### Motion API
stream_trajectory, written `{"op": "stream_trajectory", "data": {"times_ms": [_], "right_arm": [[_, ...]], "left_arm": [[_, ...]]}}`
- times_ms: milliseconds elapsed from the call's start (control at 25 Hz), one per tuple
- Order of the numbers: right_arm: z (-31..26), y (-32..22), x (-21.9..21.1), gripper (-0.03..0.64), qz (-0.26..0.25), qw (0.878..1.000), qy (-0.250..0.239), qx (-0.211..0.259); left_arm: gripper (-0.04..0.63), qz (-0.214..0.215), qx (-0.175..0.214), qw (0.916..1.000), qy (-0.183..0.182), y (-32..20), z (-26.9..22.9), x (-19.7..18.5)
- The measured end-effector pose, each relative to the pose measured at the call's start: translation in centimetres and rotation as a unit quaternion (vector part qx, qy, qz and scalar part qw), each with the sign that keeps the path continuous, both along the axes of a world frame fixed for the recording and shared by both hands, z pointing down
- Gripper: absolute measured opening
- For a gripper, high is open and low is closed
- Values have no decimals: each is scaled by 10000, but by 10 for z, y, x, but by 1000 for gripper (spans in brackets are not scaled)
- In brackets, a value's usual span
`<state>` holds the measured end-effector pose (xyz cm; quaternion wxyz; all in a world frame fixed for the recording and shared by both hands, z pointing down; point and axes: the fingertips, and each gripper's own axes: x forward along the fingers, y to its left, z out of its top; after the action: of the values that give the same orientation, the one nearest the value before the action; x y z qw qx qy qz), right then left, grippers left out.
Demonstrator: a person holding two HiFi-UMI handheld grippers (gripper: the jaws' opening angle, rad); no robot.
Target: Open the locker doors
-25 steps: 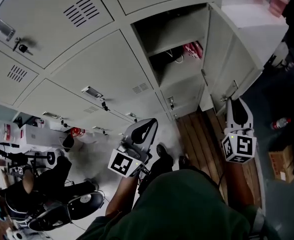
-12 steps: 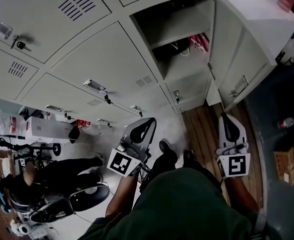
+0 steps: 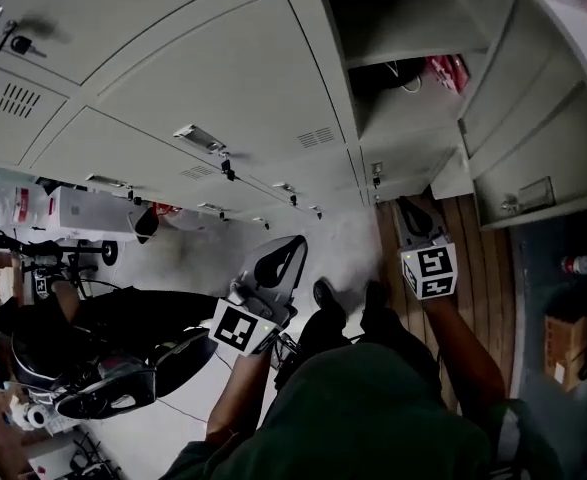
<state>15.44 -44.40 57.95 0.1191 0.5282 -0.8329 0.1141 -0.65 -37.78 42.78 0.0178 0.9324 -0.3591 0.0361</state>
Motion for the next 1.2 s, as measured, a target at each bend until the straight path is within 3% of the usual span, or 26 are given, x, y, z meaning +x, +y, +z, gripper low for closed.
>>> {"op": "stream_trajectory", "data": {"times_ms": [360,600,1000,1200], "right_arm": [[139,-82,-22,31,-169,9963,448,-709],[214,-106,-31,64,-190,9911,507,-1215],[244,-144,-42,71,-96,9929,440,-1098],[244,-138,-43,71,-133,9924,483,-1120]], "left_arm": [[0,-526,-333,9981,-40,-10,44,-58],[0,-638,-583,9963,-9,-26,72,-69],[0,-438,-610,9972,35,-45,94,-66],[0,-418,-635,9971,102,-45,98,-69]]}}
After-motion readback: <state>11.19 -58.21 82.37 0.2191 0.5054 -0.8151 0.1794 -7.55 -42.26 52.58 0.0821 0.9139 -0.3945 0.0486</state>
